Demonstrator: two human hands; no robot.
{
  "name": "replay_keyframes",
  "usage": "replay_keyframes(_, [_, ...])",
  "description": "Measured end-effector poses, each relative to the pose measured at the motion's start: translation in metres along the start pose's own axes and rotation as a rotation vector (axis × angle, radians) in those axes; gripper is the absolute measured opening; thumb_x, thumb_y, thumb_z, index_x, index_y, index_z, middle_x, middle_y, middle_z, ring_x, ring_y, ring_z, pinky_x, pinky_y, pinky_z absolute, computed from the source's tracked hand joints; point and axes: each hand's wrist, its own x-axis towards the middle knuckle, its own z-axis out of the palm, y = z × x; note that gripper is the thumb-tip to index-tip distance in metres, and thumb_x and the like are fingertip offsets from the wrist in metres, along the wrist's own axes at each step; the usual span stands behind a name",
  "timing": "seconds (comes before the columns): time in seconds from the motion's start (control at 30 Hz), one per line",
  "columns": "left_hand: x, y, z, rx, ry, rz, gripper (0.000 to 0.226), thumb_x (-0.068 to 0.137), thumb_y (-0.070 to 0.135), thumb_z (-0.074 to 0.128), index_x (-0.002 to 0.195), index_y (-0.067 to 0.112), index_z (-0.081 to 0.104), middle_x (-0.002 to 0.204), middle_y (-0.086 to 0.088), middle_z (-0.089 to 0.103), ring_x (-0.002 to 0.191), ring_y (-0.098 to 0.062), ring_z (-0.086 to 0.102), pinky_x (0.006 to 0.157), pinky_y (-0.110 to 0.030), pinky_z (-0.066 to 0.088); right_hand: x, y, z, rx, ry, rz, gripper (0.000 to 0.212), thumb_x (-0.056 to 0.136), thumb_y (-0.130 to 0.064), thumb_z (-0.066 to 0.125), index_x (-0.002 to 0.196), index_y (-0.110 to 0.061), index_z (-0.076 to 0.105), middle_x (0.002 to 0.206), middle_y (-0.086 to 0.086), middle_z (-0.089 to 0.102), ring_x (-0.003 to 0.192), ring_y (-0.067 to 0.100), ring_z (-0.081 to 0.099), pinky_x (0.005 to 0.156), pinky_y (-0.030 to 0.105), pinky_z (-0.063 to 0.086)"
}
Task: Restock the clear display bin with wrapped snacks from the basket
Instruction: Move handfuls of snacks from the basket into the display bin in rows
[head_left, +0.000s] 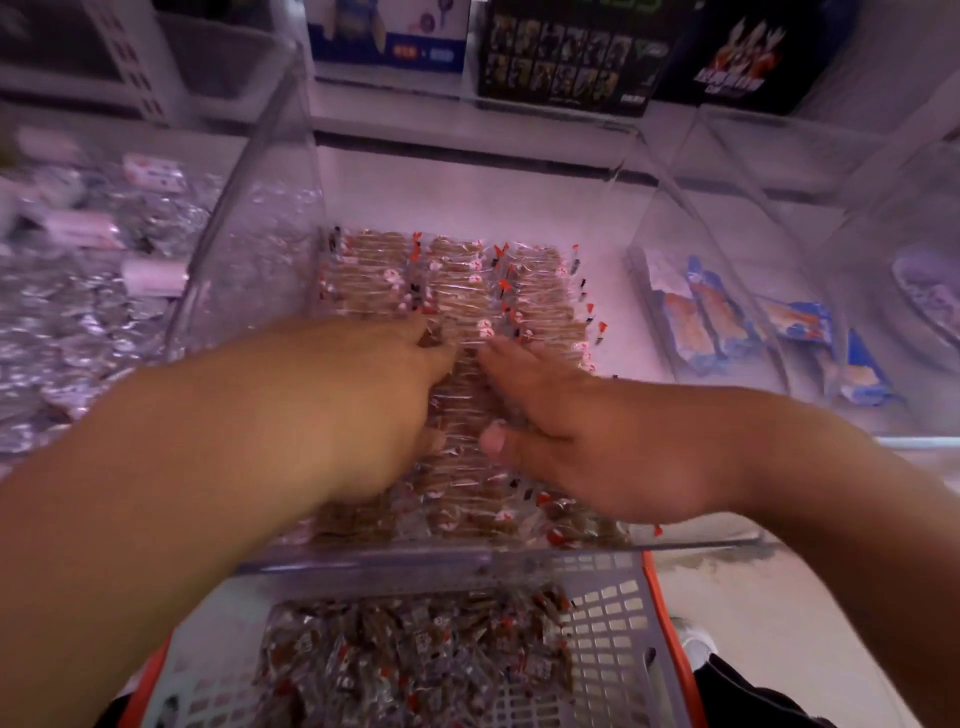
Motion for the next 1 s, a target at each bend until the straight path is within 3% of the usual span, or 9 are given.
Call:
replay_keyframes(0.17, [-0.003, 0.001, 0.002, -0.058, -0.095, -0.003, 0.075, 0.1, 0.051, 0.039, 0.157, 0.03, -0.005, 0.165, 0.002, -0.011, 0.153, -0.024, 0.007, 0.122, -0.039, 0.016, 0.009, -0.006, 0.014, -0.069, -0.066, 0.073, 0.082, 0.098, -0.061, 0.026, 0.151, -0.024, -0.025, 0.155, -0.008, -0.035, 0.144, 0.016, -0.031, 0.122, 0.042, -0.008])
replay_keyframes(0.23, [-0.007, 0.002, -0.001, -0.074, -0.071, -0.005, 0.067, 0.101, 0.044, 0.043, 0.157, 0.026, 0.013, 0.165, -0.006, 0.011, 0.15, -0.027, 0.02, 0.12, -0.038, 0.024, 0.009, -0.008, 0.014, -0.062, -0.038, 0.071, 0.079, 0.099, -0.059, 0.026, 0.153, -0.022, -0.018, 0.16, -0.004, -0.028, 0.147, 0.019, -0.024, 0.123, 0.044, -0.004])
replay_keyframes(0.3, [-0.017, 0.006, -0.008, -0.058, 0.06, -0.002, 0.043, 0.099, 0.04, 0.051, 0.138, 0.023, 0.052, 0.14, -0.011, 0.053, 0.127, -0.031, 0.051, 0.103, -0.038, 0.044, 0.003, -0.013, 0.011, 0.041, 0.063, 0.033, 0.064, 0.103, -0.047, 0.03, 0.155, -0.012, 0.016, 0.164, 0.007, 0.012, 0.151, 0.024, 0.011, 0.121, 0.044, 0.014])
replay_keyframes(0.4, [-0.043, 0.009, -0.018, -0.015, 0.404, 0.008, 0.028, 0.094, 0.043, 0.056, 0.084, 0.018, 0.065, 0.077, -0.005, 0.057, 0.079, -0.031, 0.059, 0.069, -0.035, 0.046, -0.023, -0.028, 0.002, -0.021, 0.538, -0.045, 0.033, 0.104, -0.03, 0.039, 0.111, -0.008, 0.062, 0.112, 0.013, 0.064, 0.106, 0.028, 0.058, 0.091, 0.038, 0.041])
replay_keyframes(0.53, [-0.097, 0.013, -0.008, -0.084, 0.677, 0.219, 0.036, 0.09, 0.037, 0.052, 0.061, 0.015, 0.051, 0.056, -0.001, 0.05, 0.057, -0.025, 0.052, 0.058, -0.036, 0.046, -0.079, -0.05, 0.008, -0.09, 0.921, -0.22, 0.042, 0.094, -0.029, 0.053, 0.058, -0.009, 0.054, 0.05, 0.003, 0.048, 0.051, 0.015, 0.047, 0.052, 0.025, 0.034])
replay_keyframes(0.63, [-0.135, 0.013, 0.023, -0.048, 0.646, 0.36, 0.032, 0.075, 0.037, 0.05, 0.052, 0.016, 0.041, 0.046, 0.0, 0.045, 0.046, -0.024, 0.045, 0.046, -0.033, 0.043, -0.1, -0.065, 0.043, -0.163, 0.684, -0.316, 0.04, 0.086, -0.036, 0.052, 0.054, -0.013, 0.045, 0.048, 0.004, 0.042, 0.044, 0.011, 0.041, 0.048, 0.024, 0.031])
replay_keyframes(0.73, [-0.142, 0.025, 0.073, -0.012, 0.46, 0.341, 0.035, 0.073, 0.038, 0.056, 0.052, 0.015, 0.041, 0.044, 0.001, 0.041, 0.043, -0.02, 0.043, 0.041, -0.026, 0.036, -0.081, -0.066, 0.106, -0.384, 0.353, -0.22, 0.033, 0.086, -0.048, 0.052, 0.071, -0.021, 0.061, 0.07, 0.001, 0.062, 0.067, 0.019, 0.059, 0.058, 0.026, 0.036])
replay_keyframes(0.87, [-0.112, 0.033, 0.169, -0.079, -0.117, 0.118, 0.026, 0.087, 0.044, 0.061, 0.094, 0.021, 0.071, 0.094, 0.0, 0.068, 0.089, -0.023, 0.064, 0.077, -0.033, 0.053, -0.021, -0.044, 0.215, -0.311, -0.178, -0.101, 0.027, 0.088, -0.038, 0.064, 0.104, -0.016, 0.066, 0.107, 0.009, 0.068, 0.1, 0.028, 0.063, 0.083, 0.035, 0.052])
replay_keyframes(1.0, [-0.092, 0.029, 0.279, -0.465, -0.351, -0.163, 0.044, 0.092, 0.037, 0.064, 0.126, 0.009, 0.059, 0.132, -0.012, 0.059, 0.115, -0.031, 0.058, 0.097, -0.038, 0.048, 0.025, -0.003, 0.319, 0.001, -0.191, 0.172, 0.099, 0.075, -0.042, 0.081, 0.151, -0.01, 0.025, 0.151, 0.02, 0.037, 0.138, 0.034, 0.039, 0.109, 0.037, 0.039])
